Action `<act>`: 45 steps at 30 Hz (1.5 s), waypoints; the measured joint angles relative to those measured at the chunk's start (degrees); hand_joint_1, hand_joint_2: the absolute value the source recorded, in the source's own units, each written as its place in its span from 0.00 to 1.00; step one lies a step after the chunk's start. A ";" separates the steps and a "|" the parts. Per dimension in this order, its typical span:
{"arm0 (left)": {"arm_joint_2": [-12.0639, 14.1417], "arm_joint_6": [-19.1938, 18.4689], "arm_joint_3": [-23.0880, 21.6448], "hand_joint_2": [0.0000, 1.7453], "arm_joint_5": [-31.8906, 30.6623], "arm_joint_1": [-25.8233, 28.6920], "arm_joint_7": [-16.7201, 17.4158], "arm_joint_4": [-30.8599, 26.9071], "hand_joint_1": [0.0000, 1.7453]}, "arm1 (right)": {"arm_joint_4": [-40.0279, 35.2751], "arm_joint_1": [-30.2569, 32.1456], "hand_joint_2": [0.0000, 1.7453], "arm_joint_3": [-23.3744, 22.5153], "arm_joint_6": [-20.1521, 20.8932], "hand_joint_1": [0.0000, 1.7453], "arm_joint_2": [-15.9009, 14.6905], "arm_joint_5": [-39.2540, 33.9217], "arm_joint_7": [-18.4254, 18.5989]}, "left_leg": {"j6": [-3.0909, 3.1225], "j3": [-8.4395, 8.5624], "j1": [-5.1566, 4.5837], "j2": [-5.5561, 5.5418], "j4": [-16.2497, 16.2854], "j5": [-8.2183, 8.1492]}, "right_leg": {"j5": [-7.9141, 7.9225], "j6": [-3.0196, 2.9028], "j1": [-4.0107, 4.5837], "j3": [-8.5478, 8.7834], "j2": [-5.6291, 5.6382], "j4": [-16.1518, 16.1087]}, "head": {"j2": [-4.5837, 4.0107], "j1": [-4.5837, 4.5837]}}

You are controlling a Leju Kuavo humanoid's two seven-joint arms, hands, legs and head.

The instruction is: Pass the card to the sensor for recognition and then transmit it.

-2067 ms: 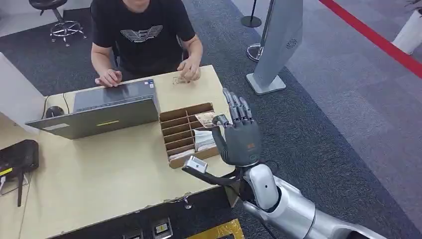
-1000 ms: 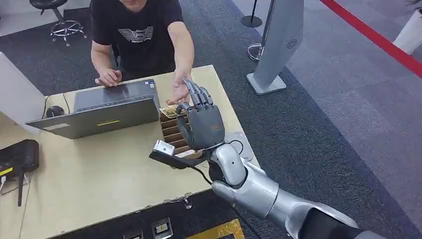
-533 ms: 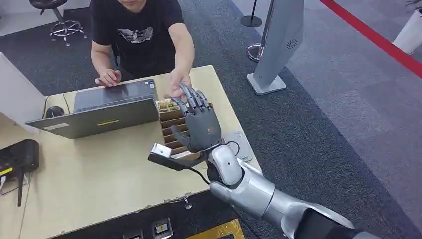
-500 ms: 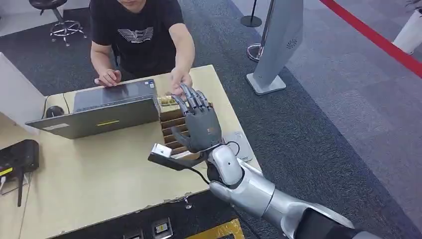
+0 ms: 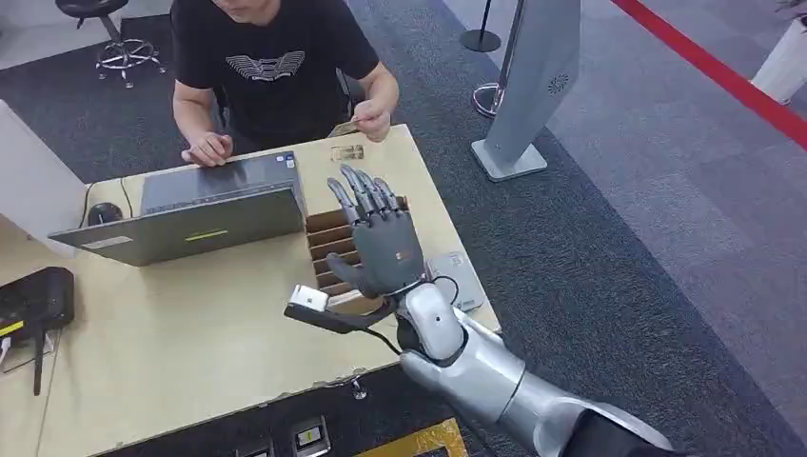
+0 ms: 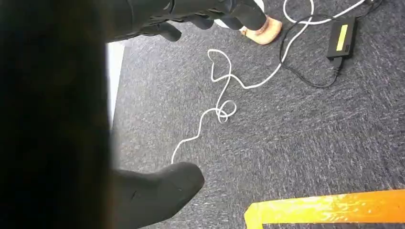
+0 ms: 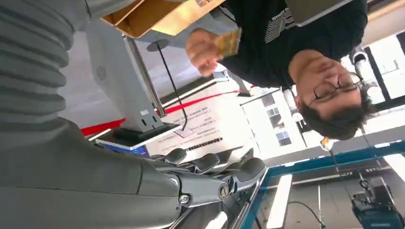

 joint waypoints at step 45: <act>-0.66 0.02 17.49 1.00 -7.06 0.26 1.51 1.46 0.00 | -20.91 30.86 1.00 -44.41 -0.28 0.00 22.10 -30.99 -51.36 | -0.06 0.04 0.03 0.17 -0.01 -0.05 | -0.01 0.00 0.03 -0.01 0.17 -0.03 | 0.00 0.00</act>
